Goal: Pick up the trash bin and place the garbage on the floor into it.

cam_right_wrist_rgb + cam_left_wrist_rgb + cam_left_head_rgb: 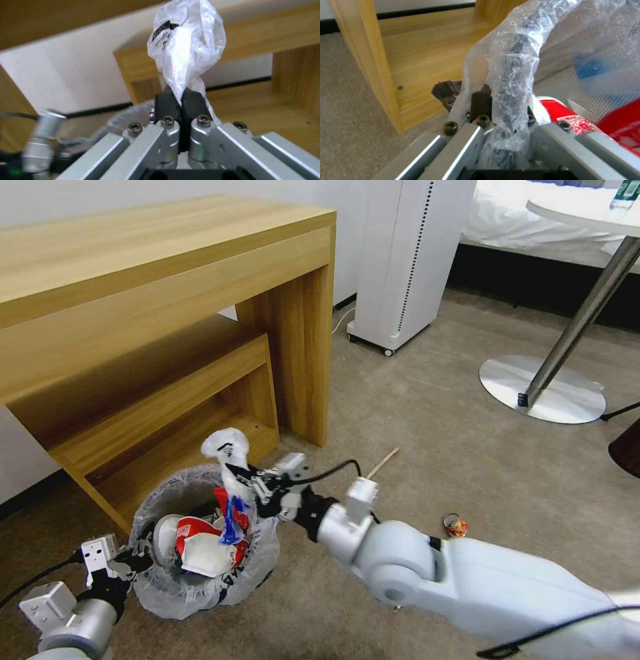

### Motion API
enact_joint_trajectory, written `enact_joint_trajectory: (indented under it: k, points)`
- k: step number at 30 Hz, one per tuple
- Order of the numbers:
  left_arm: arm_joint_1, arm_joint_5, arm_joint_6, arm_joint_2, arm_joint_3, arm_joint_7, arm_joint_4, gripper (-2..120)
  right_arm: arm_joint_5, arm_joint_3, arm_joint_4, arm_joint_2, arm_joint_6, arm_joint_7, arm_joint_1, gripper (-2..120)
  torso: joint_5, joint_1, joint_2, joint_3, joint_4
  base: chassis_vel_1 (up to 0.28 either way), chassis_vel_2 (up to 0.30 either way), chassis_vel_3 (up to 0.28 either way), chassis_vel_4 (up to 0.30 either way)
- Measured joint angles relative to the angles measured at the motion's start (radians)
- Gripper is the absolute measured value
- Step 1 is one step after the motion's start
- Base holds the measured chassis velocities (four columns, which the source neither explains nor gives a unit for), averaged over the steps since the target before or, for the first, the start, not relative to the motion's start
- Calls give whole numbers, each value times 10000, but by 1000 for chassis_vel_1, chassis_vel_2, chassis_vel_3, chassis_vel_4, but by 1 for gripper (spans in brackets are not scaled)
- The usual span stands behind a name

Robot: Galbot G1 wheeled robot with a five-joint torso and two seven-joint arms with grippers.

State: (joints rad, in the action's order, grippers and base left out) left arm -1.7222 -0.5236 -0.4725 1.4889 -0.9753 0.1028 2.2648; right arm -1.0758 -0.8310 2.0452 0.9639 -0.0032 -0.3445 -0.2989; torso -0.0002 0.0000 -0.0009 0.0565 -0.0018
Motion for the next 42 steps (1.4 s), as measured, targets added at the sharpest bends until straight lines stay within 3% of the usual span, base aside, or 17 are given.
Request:
enact_joint_trajectory:
  k: [5, 12, 24, 34, 38, 42]
  points:
    - [-120, -56, 64, -28, -89, 5, 94, 1, -403, -621, -1015, 798, -398, -589, 411, 0, 0, 0, 0, 0, -2, 0, 0, 0, 0]
    - [-90, -172, 64, -108, -118, 4, 156, 1, -452, -1123, -1454, 1659, -511, -871, 504, 0, -1, 0, 0, 0, -2, 0, 0, 0, 0]
    - [-39, -257, 84, -172, -108, 1, 60, 1, -848, -1514, -1122, 1904, -920, -1460, 749, 0, 0, 0, 0, -1, -4, 0, 0, 0, 0]
    - [-204, -262, 313, -165, -108, 29, 48, 1, -1883, -1669, -1903, 3110, -2037, -3277, 632, 0, 0, 0, 0, -1, -3, 0, 0, 0, 0]
    - [-220, -244, 367, -153, -98, 45, 14, 1, -2199, -1638, -2045, 3390, -2618, -4068, 677, 0, 0, 0, 0, -1, -2, 0, 0, 0, 0]
    - [-247, -244, 375, -165, -103, 53, 14, 1, -2314, -1582, -2086, 3450, -2805, -4204, 660, 1, 0, 0, 0, -1, -2, 0, 0, 0, 0]
